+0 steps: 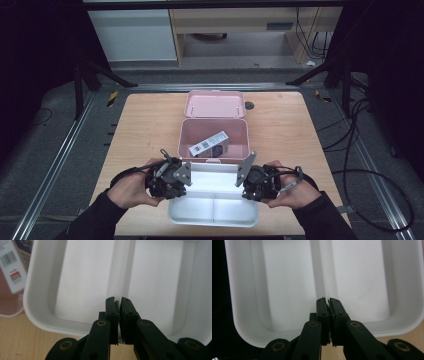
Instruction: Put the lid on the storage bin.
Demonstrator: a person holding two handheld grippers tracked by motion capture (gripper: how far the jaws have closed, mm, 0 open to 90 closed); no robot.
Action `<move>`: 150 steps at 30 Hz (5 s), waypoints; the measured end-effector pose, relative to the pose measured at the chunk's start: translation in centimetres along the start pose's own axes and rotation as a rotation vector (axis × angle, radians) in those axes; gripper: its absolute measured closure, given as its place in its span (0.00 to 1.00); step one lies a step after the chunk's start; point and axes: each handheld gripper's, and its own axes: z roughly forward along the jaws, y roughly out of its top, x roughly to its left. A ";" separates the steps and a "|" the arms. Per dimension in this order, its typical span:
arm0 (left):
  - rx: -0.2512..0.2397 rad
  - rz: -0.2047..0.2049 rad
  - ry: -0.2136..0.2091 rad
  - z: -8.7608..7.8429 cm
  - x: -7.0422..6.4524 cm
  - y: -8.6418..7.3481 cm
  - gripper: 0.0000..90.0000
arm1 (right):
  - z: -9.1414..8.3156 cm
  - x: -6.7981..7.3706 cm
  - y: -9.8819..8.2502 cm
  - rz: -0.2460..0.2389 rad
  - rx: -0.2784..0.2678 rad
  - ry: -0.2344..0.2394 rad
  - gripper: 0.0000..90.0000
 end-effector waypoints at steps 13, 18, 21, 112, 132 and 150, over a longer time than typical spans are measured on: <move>-0.036 -0.005 0.020 -4.1 6.3 1.3 0.95 | -4.4 -5.8 2.5 -0.019 -0.041 -0.040 0.97; -0.040 -0.009 0.021 -4.4 9.3 1.4 0.95 | -4.9 -8.6 3.2 -0.020 -0.062 -0.042 0.97; -0.036 -0.014 0.031 -4.3 11.2 1.6 0.95 | -4.7 -10.5 3.5 -0.007 -0.066 -0.054 0.97; -0.579 -0.720 0.525 2.0 20.5 -6.4 0.42 | -0.7 -21.1 -3.3 0.653 -0.656 -0.572 0.22; -0.571 -0.790 0.379 7.7 23.3 -5.8 0.46 | 6.5 -24.5 -1.4 0.704 -0.637 -0.400 0.48; -0.571 -0.809 0.279 10.4 24.2 -5.5 0.48 | 8.8 -25.5 -2.0 0.763 -0.542 -0.341 0.49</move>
